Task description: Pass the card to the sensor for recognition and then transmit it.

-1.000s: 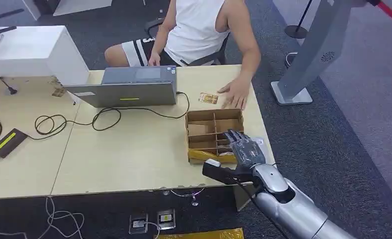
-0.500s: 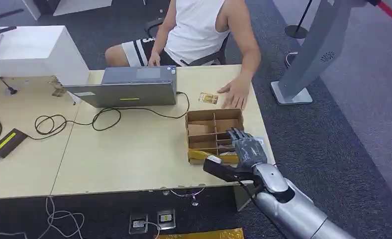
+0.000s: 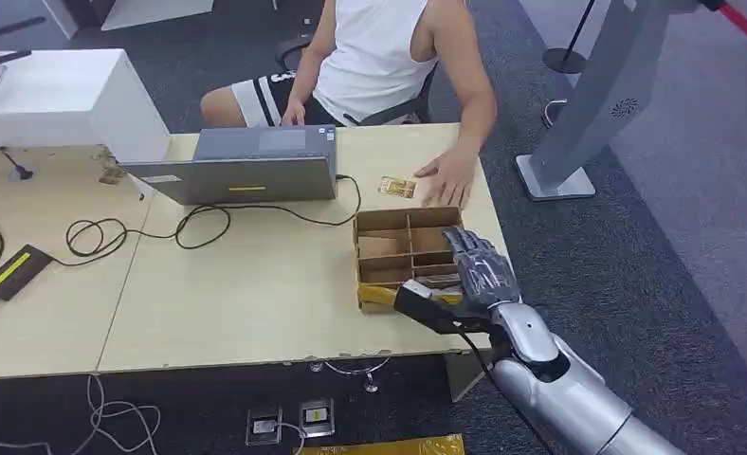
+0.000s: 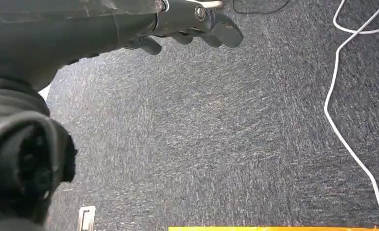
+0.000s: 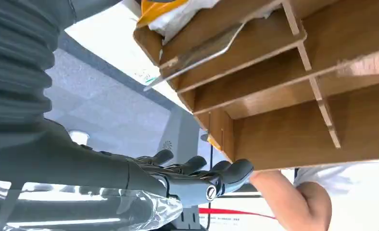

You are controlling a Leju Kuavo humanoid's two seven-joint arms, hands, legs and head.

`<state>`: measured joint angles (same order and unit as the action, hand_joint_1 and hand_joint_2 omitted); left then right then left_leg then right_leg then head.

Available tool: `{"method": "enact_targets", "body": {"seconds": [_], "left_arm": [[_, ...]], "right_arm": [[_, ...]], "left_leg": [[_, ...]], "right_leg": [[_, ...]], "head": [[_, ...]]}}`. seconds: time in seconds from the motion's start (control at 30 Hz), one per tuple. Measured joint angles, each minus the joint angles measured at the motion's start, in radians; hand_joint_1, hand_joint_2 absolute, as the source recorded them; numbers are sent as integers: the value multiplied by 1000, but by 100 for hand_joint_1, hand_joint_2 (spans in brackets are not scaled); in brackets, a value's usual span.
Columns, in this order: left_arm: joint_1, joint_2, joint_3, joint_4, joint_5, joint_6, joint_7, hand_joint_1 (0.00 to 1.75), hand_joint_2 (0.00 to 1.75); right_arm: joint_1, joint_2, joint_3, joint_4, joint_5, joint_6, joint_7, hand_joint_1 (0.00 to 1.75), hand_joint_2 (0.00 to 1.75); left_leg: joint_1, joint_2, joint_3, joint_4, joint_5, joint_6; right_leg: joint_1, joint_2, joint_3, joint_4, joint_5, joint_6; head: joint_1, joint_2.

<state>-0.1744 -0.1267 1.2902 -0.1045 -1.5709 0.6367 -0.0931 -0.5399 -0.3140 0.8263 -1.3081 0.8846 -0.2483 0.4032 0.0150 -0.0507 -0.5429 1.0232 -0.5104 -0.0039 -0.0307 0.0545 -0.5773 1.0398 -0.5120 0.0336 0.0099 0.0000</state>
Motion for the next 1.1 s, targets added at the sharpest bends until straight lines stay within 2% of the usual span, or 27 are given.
{"method": "enact_targets", "body": {"seconds": [0.4,0.7,1.03,1.07,1.1], "left_arm": [[-1,0,0,0,0,-1,-1,0,0],[-3,0,0,0,0,-1,-1,0,0],[-5,0,0,0,0,-1,-1,0,0],[-5,0,0,0,0,-1,-1,0,0],[-5,0,0,0,0,-1,-1,0,0]], "right_arm": [[2,0,-19,-6,12,10,-1,0,175],[4,5,-16,0,13,77,-29,0,175],[4,16,3,22,6,93,-39,2,175],[4,18,5,25,5,95,-39,164,175],[4,18,6,27,5,96,-39,175,175]], "left_leg": [[0,0,0,0,0,0],[0,0,0,0,0,0],[0,0,0,0,0,0],[0,0,0,0,0,0],[0,0,0,0,0,0]], "right_leg": [[0,0,0,0,0,0],[0,0,0,0,0,0],[0,0,0,0,0,0],[0,0,0,0,0,0],[0,0,0,0,0,0]], "head": [[0,0],[0,0],[0,0],[0,0],[0,0]]}}
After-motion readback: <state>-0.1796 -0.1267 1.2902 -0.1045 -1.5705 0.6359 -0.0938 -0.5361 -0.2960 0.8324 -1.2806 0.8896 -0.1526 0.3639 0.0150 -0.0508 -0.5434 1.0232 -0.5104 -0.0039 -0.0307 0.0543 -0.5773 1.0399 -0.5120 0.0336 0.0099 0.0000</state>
